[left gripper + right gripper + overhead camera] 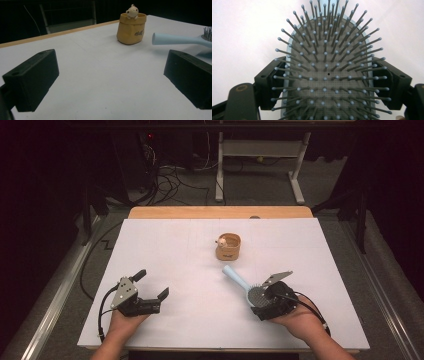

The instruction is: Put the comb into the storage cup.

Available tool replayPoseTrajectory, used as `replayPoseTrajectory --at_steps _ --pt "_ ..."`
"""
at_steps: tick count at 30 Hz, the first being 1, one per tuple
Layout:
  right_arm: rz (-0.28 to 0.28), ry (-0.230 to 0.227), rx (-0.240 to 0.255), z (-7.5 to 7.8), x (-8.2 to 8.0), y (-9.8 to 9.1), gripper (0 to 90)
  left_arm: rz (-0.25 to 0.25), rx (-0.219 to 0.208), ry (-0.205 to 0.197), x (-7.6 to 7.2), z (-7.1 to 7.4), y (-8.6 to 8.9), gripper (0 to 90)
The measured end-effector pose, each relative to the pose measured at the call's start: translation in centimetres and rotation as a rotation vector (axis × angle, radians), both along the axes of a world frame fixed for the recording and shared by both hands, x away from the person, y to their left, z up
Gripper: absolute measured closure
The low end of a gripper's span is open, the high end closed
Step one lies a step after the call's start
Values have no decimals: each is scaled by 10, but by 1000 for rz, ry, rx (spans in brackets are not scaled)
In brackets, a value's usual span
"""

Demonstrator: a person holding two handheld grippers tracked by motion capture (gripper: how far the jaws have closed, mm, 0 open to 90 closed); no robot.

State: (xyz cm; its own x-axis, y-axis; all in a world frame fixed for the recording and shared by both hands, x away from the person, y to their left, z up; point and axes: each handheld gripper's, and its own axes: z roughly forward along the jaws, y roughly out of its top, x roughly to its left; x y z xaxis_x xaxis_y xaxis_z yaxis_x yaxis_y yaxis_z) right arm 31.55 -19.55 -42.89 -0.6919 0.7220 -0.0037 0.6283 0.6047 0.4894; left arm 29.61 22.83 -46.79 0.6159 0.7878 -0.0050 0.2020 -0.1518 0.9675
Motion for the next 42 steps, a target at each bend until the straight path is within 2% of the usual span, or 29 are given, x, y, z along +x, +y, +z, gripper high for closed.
replayPoseTrajectory --at_steps 2,5,6,11,14,18,22,25,29,32,34,37,42 --pt "32 -3 -1 -1 3 8 207 6 -1 -7 1 1 0 3" --pt "63 -2 1 -1 6 17 207 21 -50 -2 5 4 3 4" --pt "69 0 7 -1 7 21 207 32 -52 -5 7 6 3 3" --pt "124 2 -7 0 11 34 207 45 -15 -35 15 18 -1 3" --pt "134 -3 -18 2 15 39 207 46 -13 -28 25 23 -10 3" --pt "149 3 -18 6 21 43 207 21 -1 -61 33 29 -27 4" --pt "162 -3 -24 11 26 48 207 5 7 -83 38 28 -38 3" --pt "175 5 -31 14 29 52 207 -2 35 -79 38 23 -45 0" --pt "192 4 -40 15 31 56 207 17 104 -57 35 14 -53 0" --pt "201 12 -41 14 33 58 207 -6 143 -51 32 10 -58 0" --pt "200 15 -45 13 33 60 207 -14 156 -64 29 10 -60 0" --pt "198 7 -45 13 33 60 207 -19 187 -110 25 7 -62 5" --pt "200 13 -39 14 32 60 207 -28 210 -116 23 2 -63 6"
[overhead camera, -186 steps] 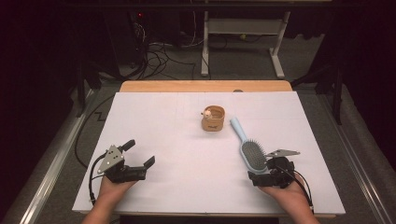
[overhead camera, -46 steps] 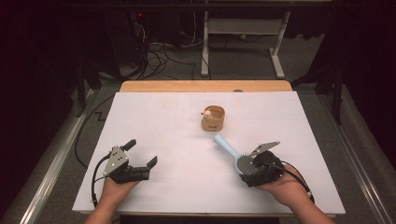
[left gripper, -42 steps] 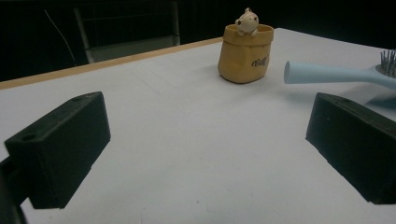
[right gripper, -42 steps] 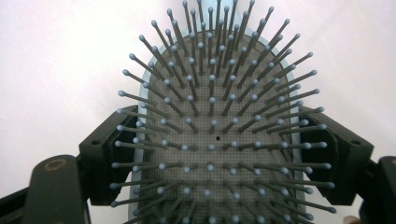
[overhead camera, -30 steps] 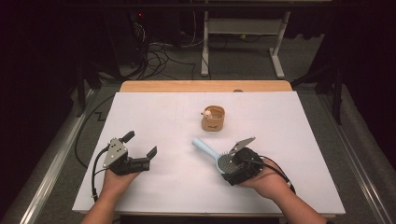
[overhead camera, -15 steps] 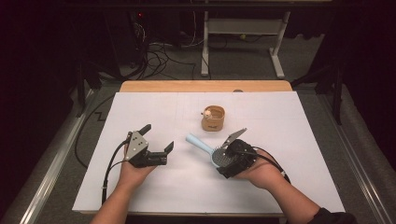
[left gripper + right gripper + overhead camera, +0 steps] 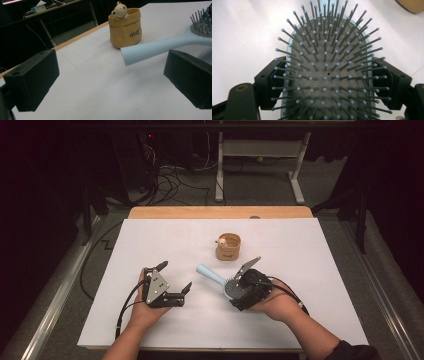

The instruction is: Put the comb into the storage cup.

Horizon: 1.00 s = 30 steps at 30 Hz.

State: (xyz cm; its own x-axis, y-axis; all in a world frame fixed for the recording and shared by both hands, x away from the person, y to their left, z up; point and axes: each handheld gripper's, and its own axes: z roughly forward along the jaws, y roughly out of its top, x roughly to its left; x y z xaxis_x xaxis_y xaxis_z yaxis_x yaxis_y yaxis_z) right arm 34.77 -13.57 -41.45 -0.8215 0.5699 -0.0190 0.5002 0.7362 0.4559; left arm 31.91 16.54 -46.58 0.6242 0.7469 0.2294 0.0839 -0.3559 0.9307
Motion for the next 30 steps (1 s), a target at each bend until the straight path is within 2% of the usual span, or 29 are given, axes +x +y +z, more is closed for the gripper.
replayPoseTrajectory --at_steps 3,5,8,14,18,25,30 --pt "4 2 8 0 -1 0 207 -14 24 -3 -2 -2 -2 7" --pt "7 -2 7 1 -2 1 207 -26 60 -33 -7 -4 -4 11" --pt "5 -5 11 3 -4 2 207 -35 85 -46 -10 -5 -6 13" --pt "19 -16 24 6 -6 6 207 -29 134 -80 -13 -7 -10 14" --pt "28 -19 19 8 -7 10 207 -29 193 -104 -15 -11 -14 14" --pt "43 -19 18 7 -4 16 207 -17 262 -121 -16 -15 -20 15" --pt "50 -18 22 6 -3 21 207 -23 335 -160 -22 -16 -26 19"
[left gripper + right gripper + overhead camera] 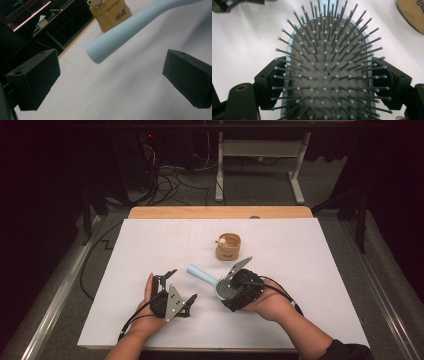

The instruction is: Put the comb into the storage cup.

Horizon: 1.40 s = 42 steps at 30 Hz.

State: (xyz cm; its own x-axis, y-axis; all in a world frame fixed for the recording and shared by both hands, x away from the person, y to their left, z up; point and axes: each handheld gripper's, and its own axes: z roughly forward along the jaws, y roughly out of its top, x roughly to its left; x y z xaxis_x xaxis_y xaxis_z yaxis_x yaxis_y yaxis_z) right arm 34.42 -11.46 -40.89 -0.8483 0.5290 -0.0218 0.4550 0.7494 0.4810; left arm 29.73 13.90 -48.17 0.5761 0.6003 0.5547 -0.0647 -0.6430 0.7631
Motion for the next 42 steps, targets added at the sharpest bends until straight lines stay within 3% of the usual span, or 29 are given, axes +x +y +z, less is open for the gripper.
replayPoseTrajectory --at_steps 9,13,42 --pt "17 2 16 0 -2 5 207 8 79 -44 -5 -2 -7 20" --pt "28 7 20 -1 -1 7 207 14 94 -55 -5 -3 -8 21" --pt "89 28 -2 -4 0 32 207 -12 138 -75 -5 -6 -13 63"
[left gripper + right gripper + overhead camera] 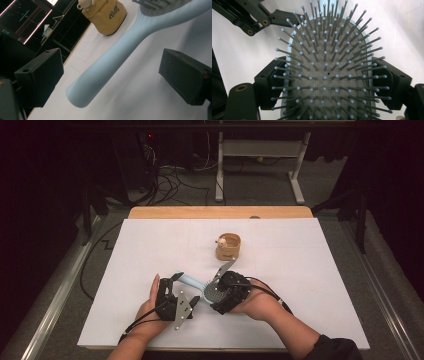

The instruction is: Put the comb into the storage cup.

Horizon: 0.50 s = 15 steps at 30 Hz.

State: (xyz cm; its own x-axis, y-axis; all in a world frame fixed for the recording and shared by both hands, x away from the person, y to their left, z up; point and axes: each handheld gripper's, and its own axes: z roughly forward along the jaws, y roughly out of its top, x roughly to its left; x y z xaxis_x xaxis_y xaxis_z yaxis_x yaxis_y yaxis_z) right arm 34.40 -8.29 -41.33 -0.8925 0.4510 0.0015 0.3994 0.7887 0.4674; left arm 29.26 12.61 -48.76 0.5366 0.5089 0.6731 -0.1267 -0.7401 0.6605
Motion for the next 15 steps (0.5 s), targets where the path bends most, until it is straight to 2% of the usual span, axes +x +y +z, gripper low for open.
replayPoseTrajectory --at_steps 15 --pt "21 13 -12 -1 2 16 207 6 1 11 0 1 -1 75"
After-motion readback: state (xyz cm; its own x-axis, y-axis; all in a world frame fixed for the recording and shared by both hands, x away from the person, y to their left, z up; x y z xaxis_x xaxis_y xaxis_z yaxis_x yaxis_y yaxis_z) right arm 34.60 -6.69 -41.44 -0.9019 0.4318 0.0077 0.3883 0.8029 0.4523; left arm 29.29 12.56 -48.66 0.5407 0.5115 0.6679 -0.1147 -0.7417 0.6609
